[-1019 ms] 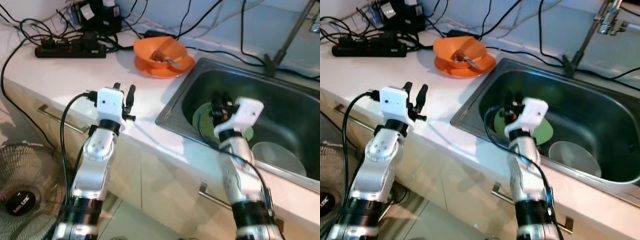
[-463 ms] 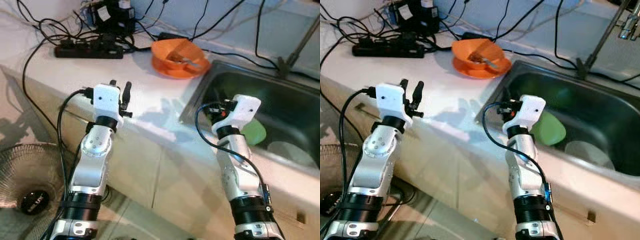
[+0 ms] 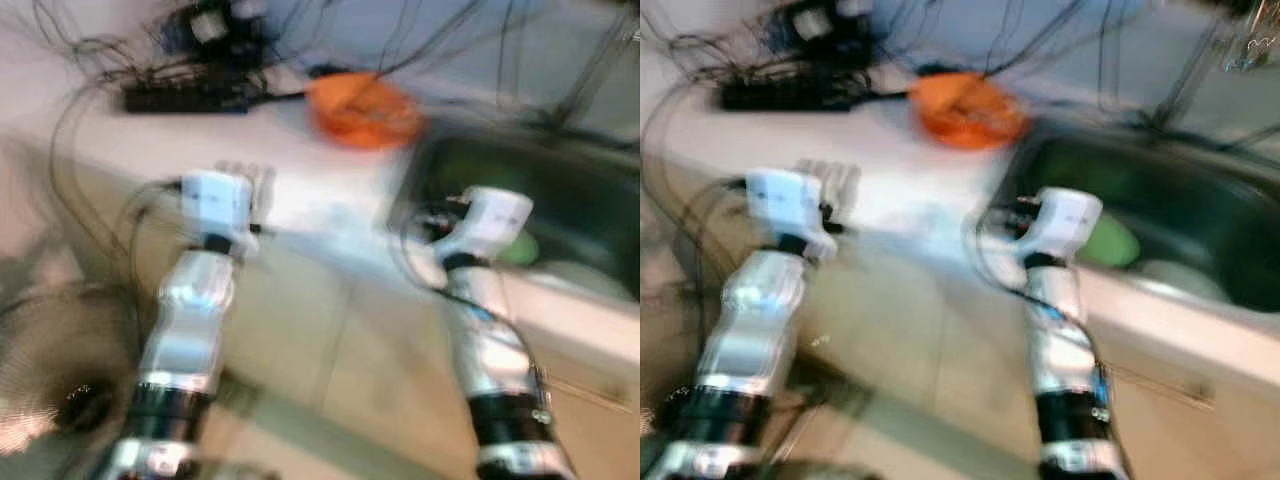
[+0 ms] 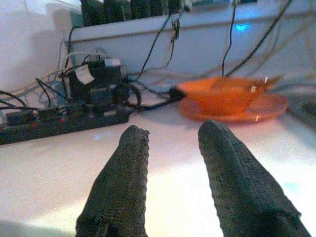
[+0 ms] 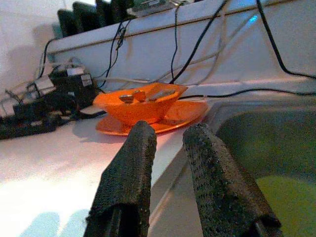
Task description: Kitchen organization
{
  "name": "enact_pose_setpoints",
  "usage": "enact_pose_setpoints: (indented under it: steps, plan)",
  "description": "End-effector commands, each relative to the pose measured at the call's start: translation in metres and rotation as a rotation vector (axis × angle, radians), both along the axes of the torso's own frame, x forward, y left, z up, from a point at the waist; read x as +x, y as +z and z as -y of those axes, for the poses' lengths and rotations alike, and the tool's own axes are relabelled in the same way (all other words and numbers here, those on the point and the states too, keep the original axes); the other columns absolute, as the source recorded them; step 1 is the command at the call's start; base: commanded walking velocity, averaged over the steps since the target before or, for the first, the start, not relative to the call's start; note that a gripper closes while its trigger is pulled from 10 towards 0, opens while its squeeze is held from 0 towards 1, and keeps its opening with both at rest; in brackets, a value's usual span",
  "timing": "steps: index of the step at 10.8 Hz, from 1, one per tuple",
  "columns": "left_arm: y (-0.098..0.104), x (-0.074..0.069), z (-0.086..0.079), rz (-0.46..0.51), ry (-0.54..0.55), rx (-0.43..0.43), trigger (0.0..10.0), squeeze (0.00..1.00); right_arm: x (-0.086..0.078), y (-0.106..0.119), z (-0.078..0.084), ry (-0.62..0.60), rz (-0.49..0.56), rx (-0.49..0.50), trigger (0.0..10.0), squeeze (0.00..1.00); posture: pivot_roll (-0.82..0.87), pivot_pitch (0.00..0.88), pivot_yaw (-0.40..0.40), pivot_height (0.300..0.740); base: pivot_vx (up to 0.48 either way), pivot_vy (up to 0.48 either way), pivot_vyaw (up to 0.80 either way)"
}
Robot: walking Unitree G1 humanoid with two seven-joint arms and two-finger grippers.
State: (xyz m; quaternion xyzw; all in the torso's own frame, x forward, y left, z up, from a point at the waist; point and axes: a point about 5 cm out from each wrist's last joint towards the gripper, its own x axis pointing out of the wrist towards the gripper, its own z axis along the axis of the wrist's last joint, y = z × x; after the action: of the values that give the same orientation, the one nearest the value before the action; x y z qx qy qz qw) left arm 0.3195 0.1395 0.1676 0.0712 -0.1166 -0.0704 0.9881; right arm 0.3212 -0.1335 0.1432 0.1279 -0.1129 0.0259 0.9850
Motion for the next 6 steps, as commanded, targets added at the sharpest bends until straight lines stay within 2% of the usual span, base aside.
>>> enact_pose_setpoints:
  steps: [1, 4, 6]
  plan:
    - [0.0063, 0.0020, -0.0001, 0.018, 0.002, -0.001, 10.0, 0.00, 0.0004, 0.0007, -0.0012, 0.001, -0.002, -0.002, 10.0, 0.00, 0.08, 0.039, -0.063, 0.740, 0.000, 0.401, 0.00]
    - [0.0039, 0.0022, 0.0008, 0.005, 0.005, 0.009, 10.0, 0.00, 0.0003, 0.0000, 0.0002, -0.007, -0.010, 0.007, 10.0, 0.00, 0.08, 0.038, -0.061, 0.740, 0.000, 0.000, 0.00]
    - [0.0036, 0.0025, 0.0005, 0.001, 0.005, 0.009, 10.0, 0.00, 0.0009, -0.0007, -0.0005, -0.002, -0.019, 0.012, 10.0, 0.00, 0.08, 0.038, -0.062, 0.740, 0.000, 0.000, -0.80]
